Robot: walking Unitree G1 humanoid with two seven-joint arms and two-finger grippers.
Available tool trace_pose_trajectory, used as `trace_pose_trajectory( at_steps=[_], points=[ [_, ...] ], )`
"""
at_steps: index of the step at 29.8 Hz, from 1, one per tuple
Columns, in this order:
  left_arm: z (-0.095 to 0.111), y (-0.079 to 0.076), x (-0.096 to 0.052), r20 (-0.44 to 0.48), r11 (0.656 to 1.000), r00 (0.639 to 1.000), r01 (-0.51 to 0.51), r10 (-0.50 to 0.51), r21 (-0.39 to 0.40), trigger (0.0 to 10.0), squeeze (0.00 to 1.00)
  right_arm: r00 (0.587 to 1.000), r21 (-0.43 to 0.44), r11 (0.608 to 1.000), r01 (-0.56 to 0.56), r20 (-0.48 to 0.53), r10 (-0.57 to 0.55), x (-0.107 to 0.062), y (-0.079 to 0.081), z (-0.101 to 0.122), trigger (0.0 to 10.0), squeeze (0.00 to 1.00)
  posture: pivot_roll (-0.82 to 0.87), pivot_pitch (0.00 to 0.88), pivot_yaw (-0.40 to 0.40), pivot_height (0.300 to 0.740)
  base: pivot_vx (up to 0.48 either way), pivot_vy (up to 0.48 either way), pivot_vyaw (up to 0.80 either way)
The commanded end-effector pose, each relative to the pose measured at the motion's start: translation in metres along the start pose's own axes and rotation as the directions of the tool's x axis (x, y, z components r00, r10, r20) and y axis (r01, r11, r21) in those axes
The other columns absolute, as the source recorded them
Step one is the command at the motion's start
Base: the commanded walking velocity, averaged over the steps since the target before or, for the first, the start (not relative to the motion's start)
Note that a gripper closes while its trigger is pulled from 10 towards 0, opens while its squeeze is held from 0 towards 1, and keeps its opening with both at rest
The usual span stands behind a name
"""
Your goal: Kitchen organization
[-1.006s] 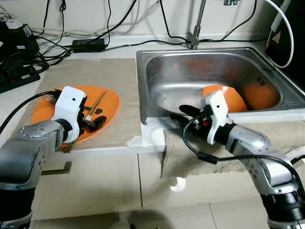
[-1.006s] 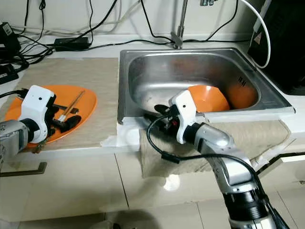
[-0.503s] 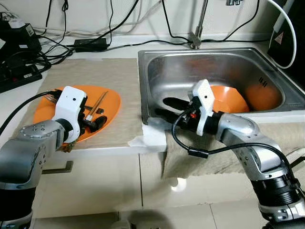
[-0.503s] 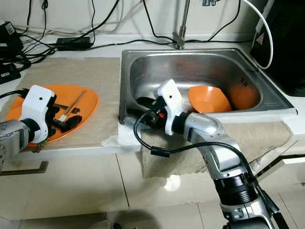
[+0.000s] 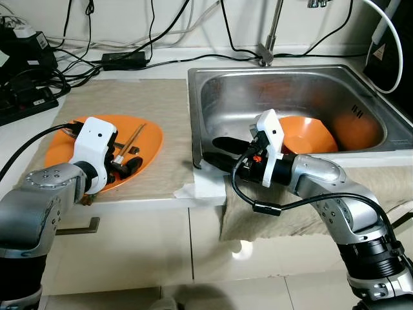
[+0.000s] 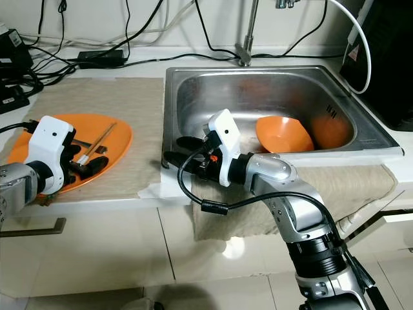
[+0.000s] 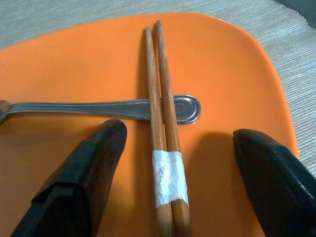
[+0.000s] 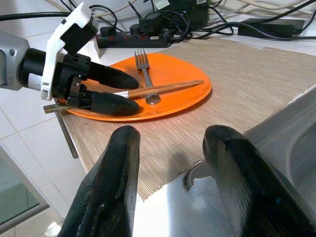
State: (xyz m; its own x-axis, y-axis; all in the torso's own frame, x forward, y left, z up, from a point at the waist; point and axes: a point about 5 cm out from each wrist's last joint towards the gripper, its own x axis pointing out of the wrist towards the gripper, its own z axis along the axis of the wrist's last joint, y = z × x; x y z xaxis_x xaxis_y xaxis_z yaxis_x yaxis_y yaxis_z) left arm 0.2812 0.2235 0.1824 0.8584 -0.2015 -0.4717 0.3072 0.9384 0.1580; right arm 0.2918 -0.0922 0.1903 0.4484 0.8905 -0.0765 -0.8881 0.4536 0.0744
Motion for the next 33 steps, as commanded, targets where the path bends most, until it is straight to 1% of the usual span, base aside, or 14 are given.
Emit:
trace_pose_trajectory(
  at_steps=[1, 7, 15, 22, 25, 33],
  points=[
    [-0.014, 0.001, 0.002, -0.073, 1.0, 0.997, -0.005, 0.005, 0.003, 0.0, 0.0, 1.0, -0.008, 1.0, -0.012, 0.014, 0.012, -0.001, 0.002, 0.005, 10.0, 0.0, 0.12, 0.025, 0.036, 0.74, 0.0, 0.0, 0.0],
    [-0.019, 0.001, 0.003, -0.094, 1.0, 0.995, 0.014, -0.014, -0.003, 0.0, 0.0, 1.0, -0.001, 1.0, 0.005, 0.019, -0.005, -0.002, 0.001, 0.006, 10.0, 0.0, 0.12, 0.02, 0.042, 0.74, 0.0, 0.0, 0.0],
    [-0.019, 0.001, 0.003, -0.091, 0.999, 0.995, 0.035, -0.035, -0.003, 0.0, 0.0, 1.0, 0.002, 1.0, 0.018, 0.022, -0.018, -0.003, 0.001, 0.005, 10.0, 0.0, 0.12, 0.015, 0.047, 0.74, 0.0, 0.0, 0.0],
    [-0.013, 0.002, 0.002, -0.065, 0.999, 0.997, 0.036, -0.036, 0.003, 0.0, 0.0, 0.999, 0.01, 1.0, 0.03, 0.021, -0.03, -0.004, 0.0, 0.004, 10.0, 0.0, 0.12, 0.013, 0.048, 0.74, 0.0, 0.0, 0.0],
    [-0.006, 0.003, 0.001, -0.035, 1.0, 0.999, 0.028, -0.028, 0.013, 0.0, 0.0, 0.999, 0.013, 0.999, 0.034, 0.016, -0.034, -0.005, 0.0, 0.002, 10.0, 0.0, 0.12, 0.015, 0.046, 0.74, 0.0, 0.0, 0.0],
    [0.007, 0.006, -0.001, 0.017, 1.0, 1.0, 0.002, -0.002, 0.009, 0.0, 0.0, 0.999, 0.023, 0.998, 0.05, 0.016, -0.051, -0.006, -0.002, 0.001, 10.0, 0.0, 0.12, 0.017, 0.046, 0.74, 0.0, 0.0, 0.0]
  ],
)
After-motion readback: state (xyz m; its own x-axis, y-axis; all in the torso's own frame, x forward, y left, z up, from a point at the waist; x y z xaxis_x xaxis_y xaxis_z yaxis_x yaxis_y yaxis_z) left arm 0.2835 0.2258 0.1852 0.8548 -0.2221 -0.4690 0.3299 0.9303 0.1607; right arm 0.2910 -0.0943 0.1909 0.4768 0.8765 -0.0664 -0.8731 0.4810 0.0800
